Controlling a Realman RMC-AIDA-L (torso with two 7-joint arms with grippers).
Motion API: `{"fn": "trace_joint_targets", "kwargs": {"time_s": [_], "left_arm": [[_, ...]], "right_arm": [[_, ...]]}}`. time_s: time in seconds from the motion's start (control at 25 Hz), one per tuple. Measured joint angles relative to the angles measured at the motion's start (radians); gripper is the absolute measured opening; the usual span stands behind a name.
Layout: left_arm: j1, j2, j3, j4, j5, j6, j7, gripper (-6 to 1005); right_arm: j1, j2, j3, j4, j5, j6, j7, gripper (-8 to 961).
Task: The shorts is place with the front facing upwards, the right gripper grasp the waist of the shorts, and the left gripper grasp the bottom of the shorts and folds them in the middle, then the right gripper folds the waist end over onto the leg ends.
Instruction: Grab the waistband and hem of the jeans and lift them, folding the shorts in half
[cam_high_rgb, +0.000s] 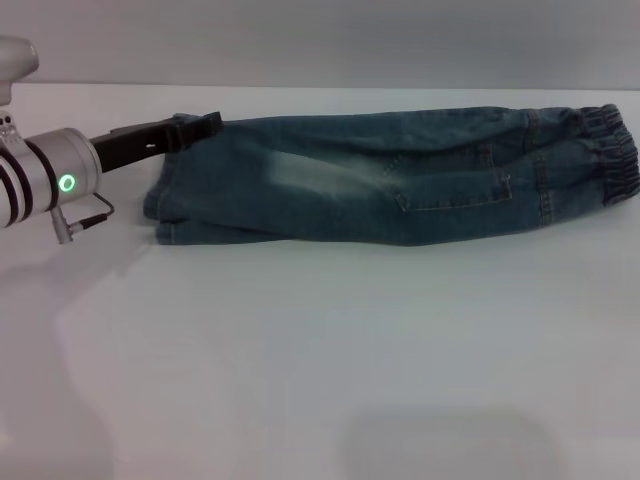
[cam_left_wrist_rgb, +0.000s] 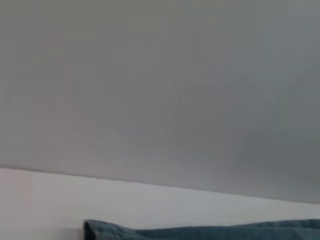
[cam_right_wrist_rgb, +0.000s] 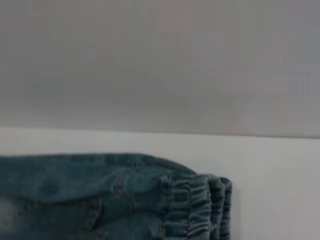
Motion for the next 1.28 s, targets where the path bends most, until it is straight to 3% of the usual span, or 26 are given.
{"fn": "trace_joint_targets", "kwargs": {"time_s": [0.56,1.0,1.28], "left_arm": [[0.016,0.0,0.0,-0.033,-0.051,0.021,0.039,675],[0.027,0.0,0.0,-0.048,-0.065,0.031,0.04,675],[0.034,0.0,0.0,-0.049,-0.073,0.034,0.039,674]], "right_arm": [[0.043,0.026,-0.105,0.041,-0.059,0.077,0.0,767],[0.069,0.076,-0.195,0.066,-0.082,0.206,-0.026,768],[0.094,0.084,-0.213,0.118,-0.079,0.258,-0.051,769]]}}
